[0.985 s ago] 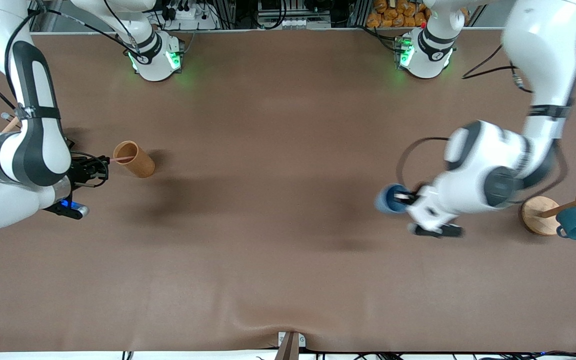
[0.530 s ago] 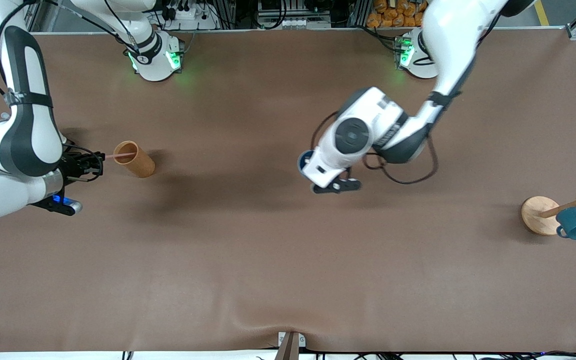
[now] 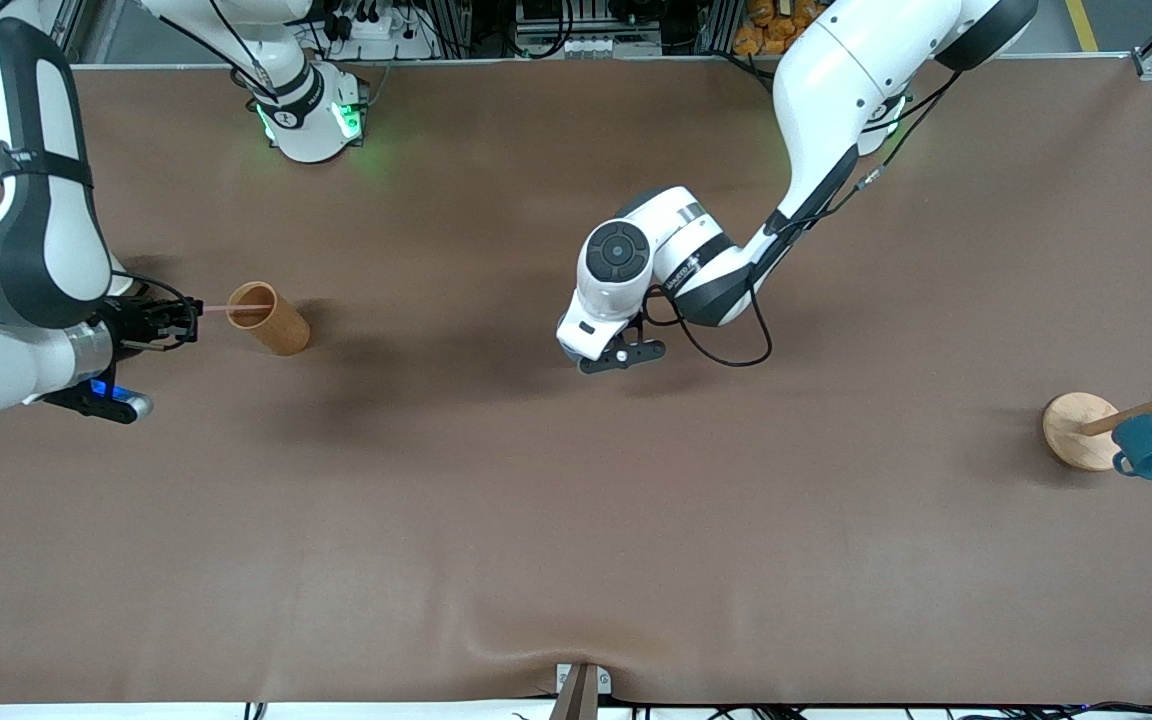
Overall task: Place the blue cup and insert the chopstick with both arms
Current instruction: 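Lift the chopstick with the right gripper while the left gripper carries the cup, then set the blue cup down mid-table and raise the left gripper away, then carry the pink chopstick with the right gripper toward the blue cup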
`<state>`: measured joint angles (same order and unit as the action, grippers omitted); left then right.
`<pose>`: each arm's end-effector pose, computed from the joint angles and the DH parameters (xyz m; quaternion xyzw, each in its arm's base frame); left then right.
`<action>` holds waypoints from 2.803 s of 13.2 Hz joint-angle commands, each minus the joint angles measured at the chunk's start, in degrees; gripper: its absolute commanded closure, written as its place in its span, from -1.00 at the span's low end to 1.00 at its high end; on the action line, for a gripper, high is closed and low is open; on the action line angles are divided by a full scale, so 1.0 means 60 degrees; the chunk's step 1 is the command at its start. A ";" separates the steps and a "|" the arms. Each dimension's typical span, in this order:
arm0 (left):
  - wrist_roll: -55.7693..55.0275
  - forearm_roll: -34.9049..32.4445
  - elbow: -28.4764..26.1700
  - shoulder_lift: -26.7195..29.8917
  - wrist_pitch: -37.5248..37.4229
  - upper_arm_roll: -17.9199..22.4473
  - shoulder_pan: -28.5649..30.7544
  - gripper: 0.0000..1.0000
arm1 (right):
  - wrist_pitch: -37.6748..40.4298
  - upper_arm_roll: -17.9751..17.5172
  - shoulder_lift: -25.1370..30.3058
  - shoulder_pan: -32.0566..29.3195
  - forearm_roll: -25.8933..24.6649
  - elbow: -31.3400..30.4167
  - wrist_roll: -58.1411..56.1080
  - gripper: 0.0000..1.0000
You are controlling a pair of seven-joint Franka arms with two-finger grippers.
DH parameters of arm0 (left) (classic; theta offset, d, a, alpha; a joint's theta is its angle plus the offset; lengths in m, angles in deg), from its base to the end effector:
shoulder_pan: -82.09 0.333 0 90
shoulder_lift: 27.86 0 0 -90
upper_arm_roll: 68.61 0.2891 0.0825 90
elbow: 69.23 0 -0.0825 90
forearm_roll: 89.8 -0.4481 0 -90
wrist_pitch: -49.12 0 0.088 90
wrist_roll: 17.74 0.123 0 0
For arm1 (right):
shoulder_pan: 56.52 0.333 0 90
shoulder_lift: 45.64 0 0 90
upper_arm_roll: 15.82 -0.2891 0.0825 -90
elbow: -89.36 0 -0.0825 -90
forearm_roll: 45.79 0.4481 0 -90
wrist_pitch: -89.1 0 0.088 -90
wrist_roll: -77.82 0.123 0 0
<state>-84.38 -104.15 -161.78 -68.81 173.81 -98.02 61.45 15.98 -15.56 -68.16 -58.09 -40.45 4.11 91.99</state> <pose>0.4880 -0.5256 0.1676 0.9905 0.1179 -0.0692 0.0117 0.6416 -0.0069 0.3596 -0.9443 0.1332 0.3007 0.0135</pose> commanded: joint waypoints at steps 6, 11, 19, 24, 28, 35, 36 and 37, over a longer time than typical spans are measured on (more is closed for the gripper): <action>-0.0157 -0.0084 0.0191 0.2293 -0.1574 0.0009 0.0786 -1.00 | 0.0057 0.0015 0.0837 -0.0002 -0.0012 -0.0045 0.0025 1.00; 0.1726 0.0338 0.0410 0.3907 -0.2410 -0.0050 0.2293 -1.00 | -0.0016 0.0016 0.1393 0.0028 -0.0099 0.0028 0.0025 1.00; 0.7207 0.1102 0.0631 0.5285 -0.4154 -0.0035 0.5166 -1.00 | 0.0086 -0.0014 0.2199 0.0700 -0.0114 0.0248 0.0171 1.00; 0.8046 0.1117 0.0645 0.5579 -0.4433 0.0009 0.5535 -1.00 | -0.0031 -0.0072 0.2654 0.0861 0.0076 0.0263 0.0273 1.00; 0.8061 0.1117 0.0645 0.5799 -0.4448 0.0024 0.5652 -1.00 | -0.0148 -0.0262 0.2654 0.1200 0.0585 0.0263 0.1399 1.00; 0.9463 0.1307 0.0616 0.6414 -0.4932 0.3256 0.3487 -1.00 | -0.0660 -0.0468 0.2610 0.1375 0.2037 0.0161 0.3509 1.00; 0.9714 0.1496 0.0602 0.6487 -0.5091 0.3449 0.3484 -1.00 | -0.0733 -0.0497 0.2596 0.1404 0.2112 0.0160 0.3758 1.00; 0.9731 0.1658 0.0572 0.6546 -0.5209 0.3466 0.3528 -1.00 | -0.0807 -0.0512 0.2567 0.1521 0.2257 0.0146 0.4108 1.00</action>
<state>-27.72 -96.26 -157.42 -31.25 144.26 -78.81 83.40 12.21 -18.66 -52.97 -49.94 -28.99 5.61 112.78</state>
